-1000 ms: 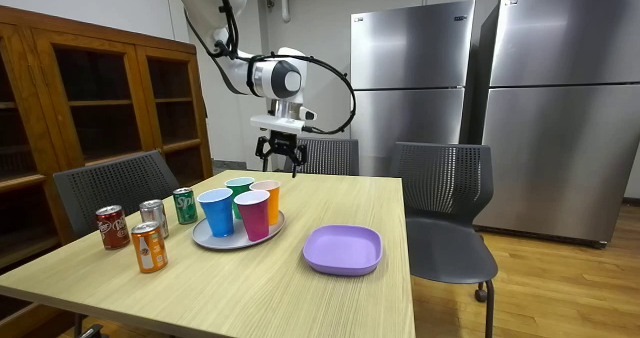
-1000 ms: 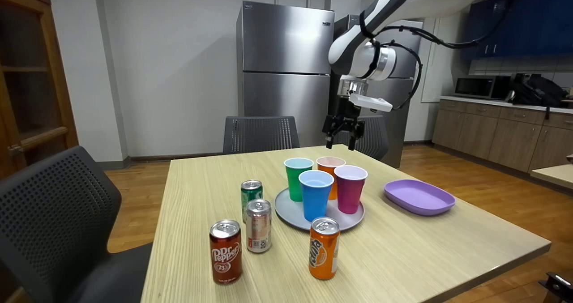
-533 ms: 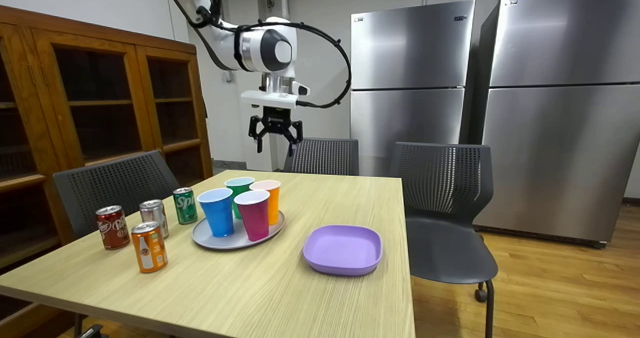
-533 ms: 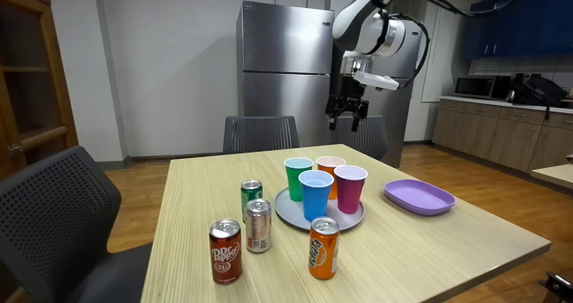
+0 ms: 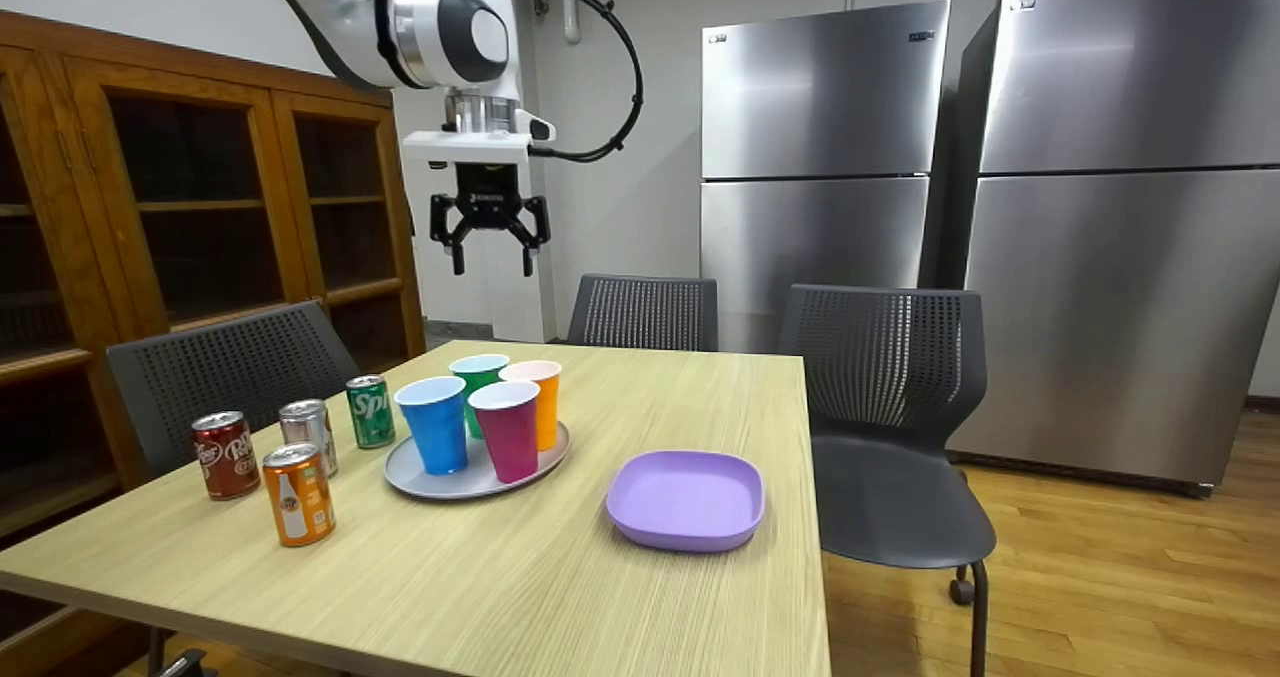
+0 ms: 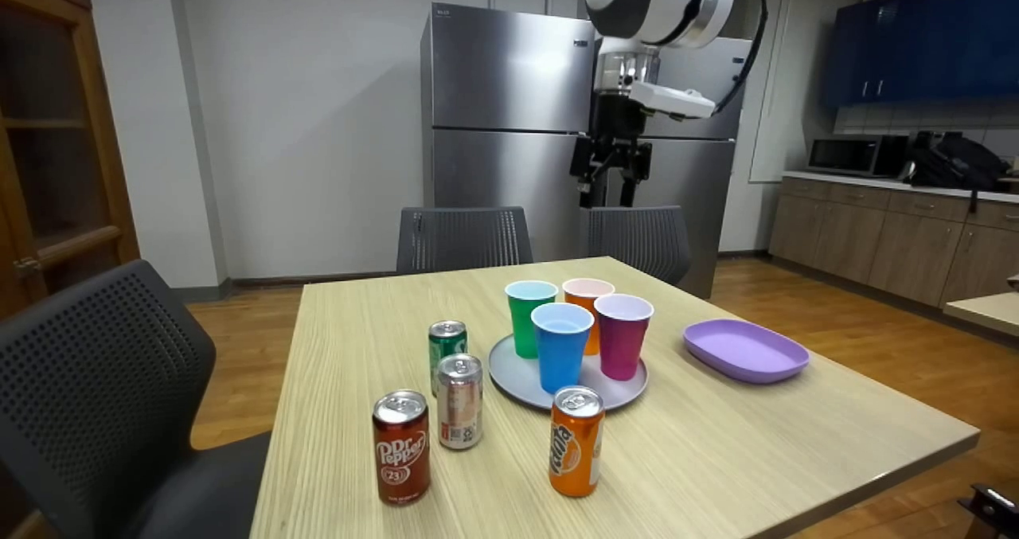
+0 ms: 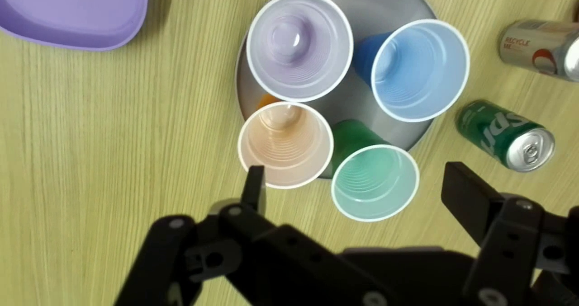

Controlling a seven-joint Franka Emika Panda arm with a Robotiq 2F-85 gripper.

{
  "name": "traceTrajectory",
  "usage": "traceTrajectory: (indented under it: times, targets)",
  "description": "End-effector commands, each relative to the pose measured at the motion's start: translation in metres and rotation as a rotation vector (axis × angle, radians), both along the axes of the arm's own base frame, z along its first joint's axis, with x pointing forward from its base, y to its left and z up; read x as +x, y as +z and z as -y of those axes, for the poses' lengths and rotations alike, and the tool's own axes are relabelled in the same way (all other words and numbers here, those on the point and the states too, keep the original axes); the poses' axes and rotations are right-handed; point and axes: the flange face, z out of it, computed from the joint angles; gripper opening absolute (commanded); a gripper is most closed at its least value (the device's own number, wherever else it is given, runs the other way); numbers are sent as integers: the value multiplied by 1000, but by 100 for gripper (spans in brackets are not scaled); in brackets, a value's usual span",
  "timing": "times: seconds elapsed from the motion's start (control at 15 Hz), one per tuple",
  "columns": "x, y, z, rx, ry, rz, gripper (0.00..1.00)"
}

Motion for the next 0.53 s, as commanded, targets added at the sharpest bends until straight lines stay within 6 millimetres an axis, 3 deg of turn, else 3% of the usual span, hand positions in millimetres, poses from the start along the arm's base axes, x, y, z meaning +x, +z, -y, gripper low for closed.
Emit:
traceTrajectory:
  times: [0.0, 0.47]
  targets:
    - [-38, 17, -43, -48, 37, 30, 100]
    - [-84, 17, -129, -84, 128, 46, 100]
